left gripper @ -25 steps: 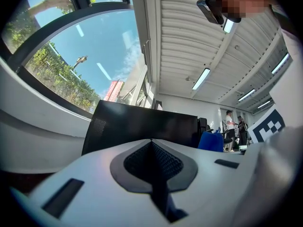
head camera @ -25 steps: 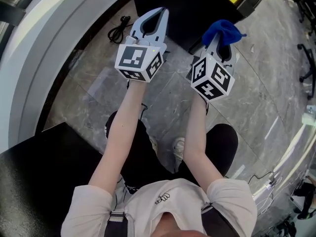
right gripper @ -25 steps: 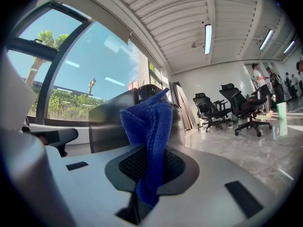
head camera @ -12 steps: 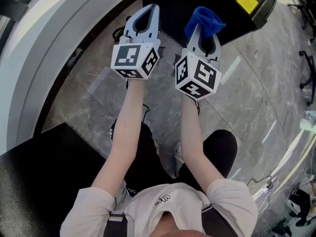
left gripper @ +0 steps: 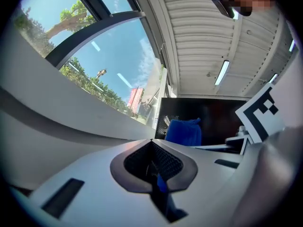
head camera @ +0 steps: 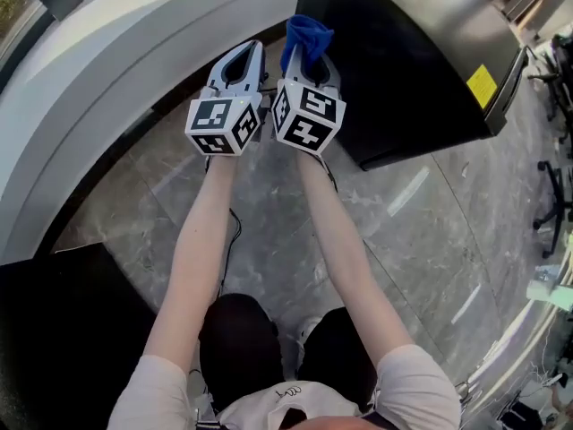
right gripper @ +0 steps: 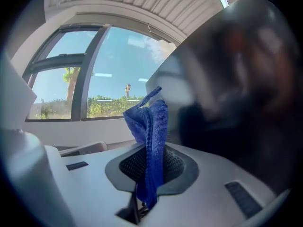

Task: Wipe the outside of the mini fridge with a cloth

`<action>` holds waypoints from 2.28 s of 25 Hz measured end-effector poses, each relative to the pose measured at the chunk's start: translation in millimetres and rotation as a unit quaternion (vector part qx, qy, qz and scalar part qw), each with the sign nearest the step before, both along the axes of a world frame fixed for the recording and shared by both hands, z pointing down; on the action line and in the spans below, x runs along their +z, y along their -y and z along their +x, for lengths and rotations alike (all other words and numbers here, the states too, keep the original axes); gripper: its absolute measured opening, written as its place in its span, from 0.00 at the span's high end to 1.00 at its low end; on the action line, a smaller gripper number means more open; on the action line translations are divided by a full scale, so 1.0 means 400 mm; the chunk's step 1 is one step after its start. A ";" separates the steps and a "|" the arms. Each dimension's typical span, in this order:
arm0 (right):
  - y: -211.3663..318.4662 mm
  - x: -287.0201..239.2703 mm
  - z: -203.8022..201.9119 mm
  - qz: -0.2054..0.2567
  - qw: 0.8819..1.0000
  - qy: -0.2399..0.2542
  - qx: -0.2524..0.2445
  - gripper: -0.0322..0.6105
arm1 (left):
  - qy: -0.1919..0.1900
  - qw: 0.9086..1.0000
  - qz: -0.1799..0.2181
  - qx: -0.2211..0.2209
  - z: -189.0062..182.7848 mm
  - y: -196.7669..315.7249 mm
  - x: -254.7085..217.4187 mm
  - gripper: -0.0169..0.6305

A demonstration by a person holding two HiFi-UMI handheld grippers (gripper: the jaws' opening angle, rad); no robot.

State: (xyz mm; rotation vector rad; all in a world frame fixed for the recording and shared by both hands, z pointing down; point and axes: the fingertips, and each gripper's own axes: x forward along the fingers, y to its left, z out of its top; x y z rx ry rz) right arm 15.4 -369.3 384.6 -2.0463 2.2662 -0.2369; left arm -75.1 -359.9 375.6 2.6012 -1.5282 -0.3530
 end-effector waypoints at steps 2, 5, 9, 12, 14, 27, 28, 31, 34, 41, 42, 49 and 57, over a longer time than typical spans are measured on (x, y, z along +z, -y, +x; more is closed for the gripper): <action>0.025 0.059 -0.022 -0.003 1.000 -0.003 -0.002 0.85 | -0.012 1.000 0.009 -0.011 -0.035 0.011 0.044 0.97; 0.069 0.154 -0.008 -0.019 0.999 0.019 0.026 0.85 | 0.006 0.999 0.031 -0.002 -0.056 0.009 0.104 0.97; 0.124 0.194 0.012 -0.014 0.998 -0.002 0.069 0.85 | 0.015 0.999 0.047 0.002 -0.084 -0.007 0.154 0.97; 0.142 0.202 -0.003 -0.002 0.997 -0.016 0.070 0.85 | 0.016 0.999 0.034 0.000 -0.096 -0.037 0.205 0.97; 0.159 0.196 -0.013 0.005 0.997 -0.019 0.079 0.85 | 0.024 0.999 0.027 0.000 -0.106 -0.050 0.229 0.97; 0.068 0.180 0.069 0.017 0.990 -0.037 0.136 0.85 | 0.002 1.000 0.027 0.003 -0.081 -0.104 0.222 0.97; 0.046 0.180 0.086 0.018 0.990 -0.034 0.139 0.85 | 0.002 1.000 0.028 0.008 -0.062 -0.116 0.220 0.97; -0.015 0.170 0.132 0.018 0.989 -0.024 0.147 0.85 | -0.009 0.999 0.032 0.016 -0.012 -0.152 0.205 0.97; -0.073 0.156 0.172 0.020 0.987 -0.024 0.156 0.85 | -0.017 0.999 0.036 0.022 0.033 -0.187 0.192 0.97; -0.206 0.123 0.283 0.020 0.981 -0.011 0.194 0.85 | -0.035 0.997 0.050 0.044 0.135 -0.274 0.134 0.97; -0.224 0.116 0.298 0.021 0.980 -0.014 0.198 0.85 | -0.037 0.997 0.052 0.048 0.146 -0.287 0.127 0.97; -0.350 0.077 0.395 0.023 0.976 -0.032 0.216 0.85 | -0.042 0.996 0.049 0.063 0.216 -0.366 0.101 0.97; -0.439 0.067 0.468 0.021 0.974 -0.063 0.218 0.85 | -0.040 0.994 0.050 0.090 0.306 -0.414 0.081 0.97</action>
